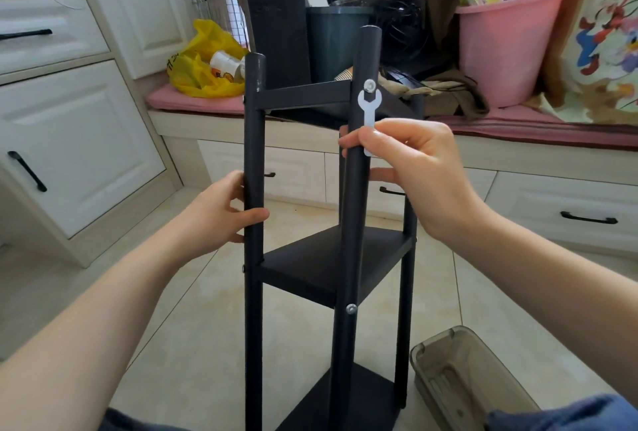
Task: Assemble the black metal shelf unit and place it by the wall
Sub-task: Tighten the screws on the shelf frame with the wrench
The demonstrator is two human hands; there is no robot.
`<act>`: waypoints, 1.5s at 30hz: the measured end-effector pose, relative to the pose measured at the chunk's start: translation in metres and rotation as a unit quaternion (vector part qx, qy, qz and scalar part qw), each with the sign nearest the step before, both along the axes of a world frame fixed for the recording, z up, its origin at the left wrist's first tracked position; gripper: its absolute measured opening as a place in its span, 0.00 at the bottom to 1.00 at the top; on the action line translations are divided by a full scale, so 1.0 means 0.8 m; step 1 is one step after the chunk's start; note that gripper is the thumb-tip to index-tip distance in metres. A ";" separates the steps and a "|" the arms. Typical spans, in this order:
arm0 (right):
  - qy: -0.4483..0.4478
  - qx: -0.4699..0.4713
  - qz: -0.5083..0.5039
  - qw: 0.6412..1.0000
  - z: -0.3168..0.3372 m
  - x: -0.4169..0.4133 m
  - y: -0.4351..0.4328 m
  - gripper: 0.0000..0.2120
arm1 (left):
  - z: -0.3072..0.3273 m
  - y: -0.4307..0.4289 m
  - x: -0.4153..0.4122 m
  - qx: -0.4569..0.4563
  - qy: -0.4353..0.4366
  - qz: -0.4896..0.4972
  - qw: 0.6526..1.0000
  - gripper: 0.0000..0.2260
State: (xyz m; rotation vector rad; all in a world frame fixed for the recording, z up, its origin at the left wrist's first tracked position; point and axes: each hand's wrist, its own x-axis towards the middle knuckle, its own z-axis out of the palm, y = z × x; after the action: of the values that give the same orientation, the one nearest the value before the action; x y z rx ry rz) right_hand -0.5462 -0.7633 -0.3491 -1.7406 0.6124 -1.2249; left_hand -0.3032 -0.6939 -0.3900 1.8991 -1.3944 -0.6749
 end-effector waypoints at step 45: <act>0.064 -0.093 0.060 0.992 -0.006 0.021 0.000 0.09 | 0.016 0.031 -0.084 0.013 0.087 -0.182 0.979 0.23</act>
State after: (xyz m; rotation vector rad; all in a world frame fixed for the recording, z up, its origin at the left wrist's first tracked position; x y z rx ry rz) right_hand -0.5295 -0.7632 -0.3536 -1.9938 0.4717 -1.1223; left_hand -0.3702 -0.6693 -0.3773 1.5721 -1.6405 -1.0127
